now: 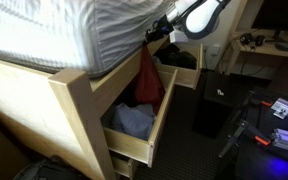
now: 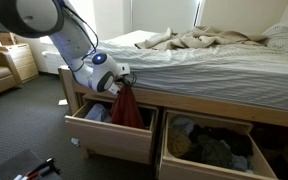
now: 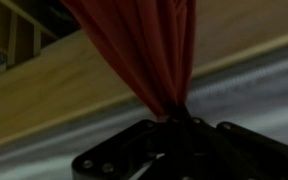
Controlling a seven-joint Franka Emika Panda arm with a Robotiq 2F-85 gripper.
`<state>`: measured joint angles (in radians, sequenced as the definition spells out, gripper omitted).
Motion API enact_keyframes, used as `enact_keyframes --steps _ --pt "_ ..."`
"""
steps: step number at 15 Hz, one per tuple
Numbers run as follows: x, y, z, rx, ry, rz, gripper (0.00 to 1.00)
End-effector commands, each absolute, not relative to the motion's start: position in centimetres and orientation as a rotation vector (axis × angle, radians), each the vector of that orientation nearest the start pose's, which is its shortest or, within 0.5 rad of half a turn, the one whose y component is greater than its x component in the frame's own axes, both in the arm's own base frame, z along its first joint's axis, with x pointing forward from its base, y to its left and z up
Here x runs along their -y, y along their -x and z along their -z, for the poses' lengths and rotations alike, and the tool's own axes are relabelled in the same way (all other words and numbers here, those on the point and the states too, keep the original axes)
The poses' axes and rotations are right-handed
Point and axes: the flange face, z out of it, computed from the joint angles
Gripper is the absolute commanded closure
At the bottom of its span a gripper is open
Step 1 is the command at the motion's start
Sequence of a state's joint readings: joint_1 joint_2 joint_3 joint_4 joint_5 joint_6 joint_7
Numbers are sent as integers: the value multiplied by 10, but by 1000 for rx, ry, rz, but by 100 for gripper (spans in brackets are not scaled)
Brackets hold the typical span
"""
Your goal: Pick up the orange cloth from the first drawer, put it in the second drawer on the right and close the second drawer.
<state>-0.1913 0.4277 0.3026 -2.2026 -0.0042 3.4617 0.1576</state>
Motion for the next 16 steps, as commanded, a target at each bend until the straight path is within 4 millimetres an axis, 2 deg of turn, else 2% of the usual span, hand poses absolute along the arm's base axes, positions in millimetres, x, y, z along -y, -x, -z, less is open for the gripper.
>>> enact_keyframes --steps 1,5,7,9,11,13,15,16 --pt "-38 -587 -409 -242 2565 1423 100" --pt "-11 -557 -531 -403 2380 1688 100" --pt "9 -533 -579 -487 2292 1800 100" --pt "39 -508 -632 -586 2180 1926 100" --pt "76 -484 -679 -689 2077 2044 100" --pt "124 -461 -717 -811 1986 2149 100" --pt "184 -447 -745 -945 1916 2247 100" --pt "216 -443 -751 -1017 1880 2292 100"
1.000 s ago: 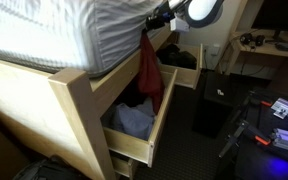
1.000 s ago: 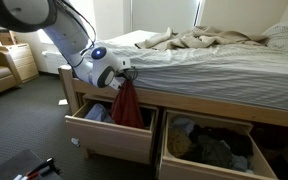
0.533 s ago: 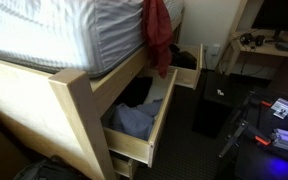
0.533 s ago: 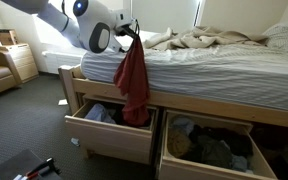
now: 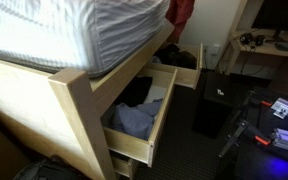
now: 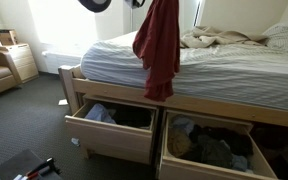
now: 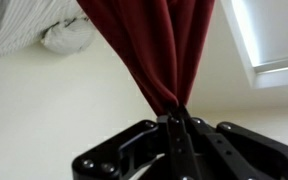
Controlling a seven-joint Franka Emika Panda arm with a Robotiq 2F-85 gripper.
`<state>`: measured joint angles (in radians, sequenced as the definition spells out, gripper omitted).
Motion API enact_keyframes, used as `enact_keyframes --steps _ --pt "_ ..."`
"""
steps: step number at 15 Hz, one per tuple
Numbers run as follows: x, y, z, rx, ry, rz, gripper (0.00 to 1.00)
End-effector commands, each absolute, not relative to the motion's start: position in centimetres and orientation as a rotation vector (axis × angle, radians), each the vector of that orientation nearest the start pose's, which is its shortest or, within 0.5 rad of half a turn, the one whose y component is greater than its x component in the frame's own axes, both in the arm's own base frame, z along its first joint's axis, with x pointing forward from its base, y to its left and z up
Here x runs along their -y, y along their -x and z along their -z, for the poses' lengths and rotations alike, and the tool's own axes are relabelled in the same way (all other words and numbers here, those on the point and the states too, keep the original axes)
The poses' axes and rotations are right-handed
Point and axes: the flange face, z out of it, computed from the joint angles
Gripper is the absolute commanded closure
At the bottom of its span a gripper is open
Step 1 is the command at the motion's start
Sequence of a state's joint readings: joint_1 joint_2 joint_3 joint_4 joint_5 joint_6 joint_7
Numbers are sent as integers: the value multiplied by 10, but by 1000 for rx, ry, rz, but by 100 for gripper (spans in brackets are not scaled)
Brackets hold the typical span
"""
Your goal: Pick up the orange cloth from the first drawer, put it in the second drawer on the right and close the second drawer.
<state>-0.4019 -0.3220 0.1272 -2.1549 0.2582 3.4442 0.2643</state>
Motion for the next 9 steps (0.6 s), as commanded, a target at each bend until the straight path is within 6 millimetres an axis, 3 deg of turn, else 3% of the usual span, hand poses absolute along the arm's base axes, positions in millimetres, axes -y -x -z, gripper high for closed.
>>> enact_keyframes --steps 1,4,6,9 --pt "247 -445 -752 -1078 1859 2326 100" --pt "313 -468 -725 -1192 1843 2354 100" --pt "310 -515 -695 -1136 1926 2298 100" --pt "294 -587 -630 -1161 1981 1997 100"
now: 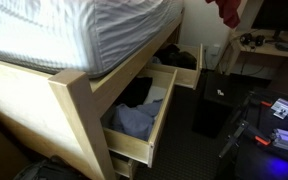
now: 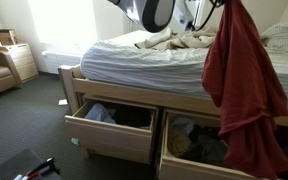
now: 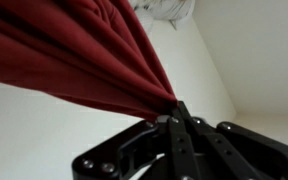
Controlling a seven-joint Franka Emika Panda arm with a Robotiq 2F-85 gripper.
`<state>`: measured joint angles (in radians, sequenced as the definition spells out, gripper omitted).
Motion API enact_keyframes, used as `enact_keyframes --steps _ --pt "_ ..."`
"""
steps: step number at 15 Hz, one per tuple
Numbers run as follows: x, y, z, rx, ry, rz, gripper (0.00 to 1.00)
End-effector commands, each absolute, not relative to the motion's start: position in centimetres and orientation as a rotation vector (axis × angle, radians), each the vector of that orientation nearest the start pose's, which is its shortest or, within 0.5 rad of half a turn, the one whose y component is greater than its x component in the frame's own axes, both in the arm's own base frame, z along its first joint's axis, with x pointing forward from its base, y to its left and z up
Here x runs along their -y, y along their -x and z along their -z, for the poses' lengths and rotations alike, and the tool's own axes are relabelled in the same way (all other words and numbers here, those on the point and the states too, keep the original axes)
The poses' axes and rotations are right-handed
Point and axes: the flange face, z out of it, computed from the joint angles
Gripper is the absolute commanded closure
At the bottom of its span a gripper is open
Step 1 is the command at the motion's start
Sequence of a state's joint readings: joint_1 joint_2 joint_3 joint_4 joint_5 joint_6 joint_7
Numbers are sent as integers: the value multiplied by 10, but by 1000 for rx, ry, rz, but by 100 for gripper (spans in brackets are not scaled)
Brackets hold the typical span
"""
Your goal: Pick up the orange cloth from the first drawer, put it in the second drawer on the right and close the second drawer.
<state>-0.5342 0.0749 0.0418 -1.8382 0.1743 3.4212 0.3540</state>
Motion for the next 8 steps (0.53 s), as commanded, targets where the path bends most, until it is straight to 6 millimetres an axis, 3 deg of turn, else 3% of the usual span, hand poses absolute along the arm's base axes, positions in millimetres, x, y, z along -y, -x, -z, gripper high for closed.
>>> enact_keyframes --steps 1,4,6,8 --pt "288 -609 -606 -1163 1976 1917 100" --pt "275 -656 -528 -1165 1924 1707 100" --pt "282 -671 -479 -1196 1900 1559 100" --pt "296 -674 -428 -1217 1939 1396 100"
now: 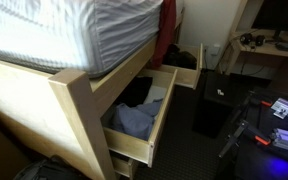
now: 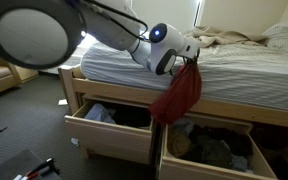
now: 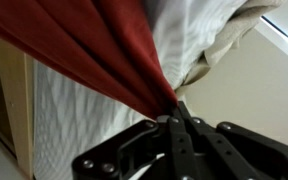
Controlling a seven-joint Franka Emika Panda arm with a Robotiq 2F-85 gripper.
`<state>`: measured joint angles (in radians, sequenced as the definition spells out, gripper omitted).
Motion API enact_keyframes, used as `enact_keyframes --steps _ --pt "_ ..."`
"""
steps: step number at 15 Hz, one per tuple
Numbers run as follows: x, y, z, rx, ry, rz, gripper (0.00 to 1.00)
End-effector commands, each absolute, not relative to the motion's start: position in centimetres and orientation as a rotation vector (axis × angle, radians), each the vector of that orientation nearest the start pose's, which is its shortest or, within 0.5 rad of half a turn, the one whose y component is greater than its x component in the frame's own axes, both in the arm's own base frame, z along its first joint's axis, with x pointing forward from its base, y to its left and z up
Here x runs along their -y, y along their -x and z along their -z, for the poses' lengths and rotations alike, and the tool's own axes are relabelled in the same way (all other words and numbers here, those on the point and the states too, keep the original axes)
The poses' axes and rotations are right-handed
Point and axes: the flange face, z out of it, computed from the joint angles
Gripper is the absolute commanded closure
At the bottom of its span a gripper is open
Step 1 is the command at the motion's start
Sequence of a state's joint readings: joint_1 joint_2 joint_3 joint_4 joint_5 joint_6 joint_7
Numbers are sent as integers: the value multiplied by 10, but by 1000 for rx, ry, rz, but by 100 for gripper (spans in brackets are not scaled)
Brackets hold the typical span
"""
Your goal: Pick up the orange cloth from the first drawer, put it in the second drawer on the right and close the second drawer.
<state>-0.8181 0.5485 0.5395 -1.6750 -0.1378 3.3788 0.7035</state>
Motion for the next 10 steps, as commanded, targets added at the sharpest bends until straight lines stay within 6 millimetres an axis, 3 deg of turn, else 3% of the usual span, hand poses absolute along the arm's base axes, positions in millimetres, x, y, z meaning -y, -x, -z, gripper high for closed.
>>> enact_keyframes --steps 1,3,5,6,7,10 --pt "306 -670 -394 -1248 2034 1308 100" --pt "340 -658 -333 -1351 2170 1197 100" --pt "376 -647 -311 -1429 2205 1249 100" --pt "406 -634 -304 -1452 2207 1289 100" --pt "420 -629 -310 -1462 2212 1336 100" --pt "441 -624 -366 -1369 2174 1567 100"
